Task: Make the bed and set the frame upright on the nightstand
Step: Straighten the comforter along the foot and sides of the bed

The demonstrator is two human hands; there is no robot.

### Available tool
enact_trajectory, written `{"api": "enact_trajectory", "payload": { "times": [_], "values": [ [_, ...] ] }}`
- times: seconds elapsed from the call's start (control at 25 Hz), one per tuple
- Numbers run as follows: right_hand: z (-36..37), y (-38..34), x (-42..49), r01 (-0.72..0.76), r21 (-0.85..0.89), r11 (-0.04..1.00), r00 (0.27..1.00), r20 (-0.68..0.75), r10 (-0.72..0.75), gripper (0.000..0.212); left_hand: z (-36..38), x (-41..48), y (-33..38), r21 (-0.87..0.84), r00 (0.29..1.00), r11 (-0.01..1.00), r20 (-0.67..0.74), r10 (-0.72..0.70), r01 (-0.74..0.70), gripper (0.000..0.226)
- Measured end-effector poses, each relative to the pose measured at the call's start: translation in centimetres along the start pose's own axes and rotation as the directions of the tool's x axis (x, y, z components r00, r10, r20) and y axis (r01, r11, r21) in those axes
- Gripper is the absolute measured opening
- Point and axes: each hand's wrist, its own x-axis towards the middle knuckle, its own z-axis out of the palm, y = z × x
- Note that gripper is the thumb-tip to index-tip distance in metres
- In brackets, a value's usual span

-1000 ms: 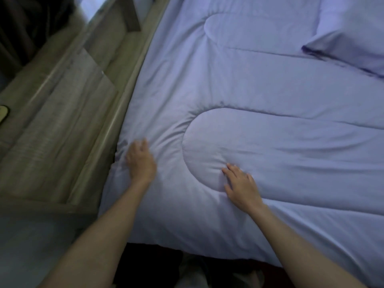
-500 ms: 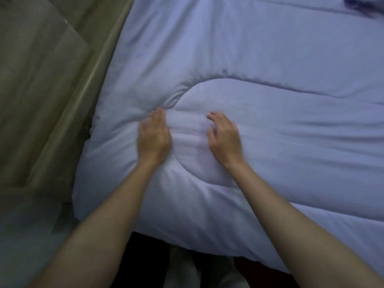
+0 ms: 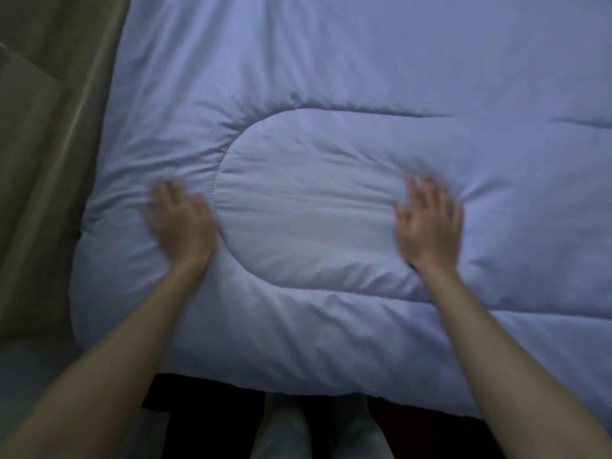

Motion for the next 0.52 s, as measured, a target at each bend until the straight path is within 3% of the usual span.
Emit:
{"api": "enact_trajectory", "payload": {
  "times": [0.04, 0.08, 0.16, 0.2, 0.24, 0.28, 0.32, 0.36, 0.4, 0.44, 0.52],
  "values": [
    [-0.6, 3.8, -0.9, -0.095, -0.01, 0.995, 0.995, -0.021, 0.095, 0.054, 0.5, -2.1, 3.6, -0.037, 0.979, 0.979, 0.016, 0.202, -0.201, 0.054],
    [-1.5, 7.2, -2.1, -0.174, -0.021, 0.984, 0.984, -0.04, 0.173, 0.052, 1.0, -5.0, 7.5, -0.095, 0.91, 0.908, 0.031, 0.413, -0.408, 0.054],
    [-2.7, 12.6, -4.9, -0.286, -0.071, 0.956, 0.958, -0.047, 0.283, 0.051, 1.6, -12.5, 14.0, -0.203, 0.633, 0.631, 0.064, 0.771, -0.749, 0.054],
    [-3.3, 14.6, -6.1, -0.352, -0.088, 0.932, 0.936, -0.048, 0.349, 0.05, 1.4, -16.0, 15.8, -0.242, 0.481, 0.49, 0.099, 0.871, -0.837, 0.055],
    [-3.9, 16.0, -6.9, -0.458, -0.078, 0.886, 0.889, -0.053, 0.455, 0.051, 1.2, -18.2, 16.3, -0.266, 0.378, 0.4, 0.132, 0.916, -0.877, 0.056],
    [-4.7, 16.8, -7.2, -0.612, -0.026, 0.79, 0.79, -0.05, 0.611, 0.052, 1.4, -19.0, 15.7, -0.265, 0.337, 0.365, 0.146, 0.93, -0.892, 0.056],
    [-5.2, 16.9, -6.8, -0.767, 0.052, 0.639, 0.638, -0.038, 0.769, 0.055, 1.8, -18.3, 14.1, -0.252, 0.361, 0.384, 0.133, 0.923, -0.888, 0.057],
    [-5.5, 16.1, -6.1, -0.869, 0.129, 0.477, 0.481, -0.008, 0.877, 0.057, 1.9, -17.0, 12.0, -0.219, 0.443, 0.459, 0.119, 0.888, -0.861, 0.059],
    [-5.6, 14.2, -5.5, -0.902, 0.187, 0.39, 0.403, 0.038, 0.914, 0.06, 1.9, -15.4, 9.4, -0.178, 0.541, 0.557, 0.132, 0.83, -0.811, 0.062],
    [-5.1, 11.4, -5.2, -0.87, 0.242, 0.43, 0.455, 0.057, 0.889, 0.063, 1.8, -13.7, 6.7, -0.122, 0.631, 0.646, 0.14, 0.763, -0.754, 0.065],
    [-3.7, 3.0, -6.7, -0.611, 0.298, 0.734, 0.76, -0.038, 0.648, 0.065, 1.4, -10.8, 0.7, -0.035, 0.773, 0.783, 0.136, 0.62, -0.622, 0.068]
  ]
}}
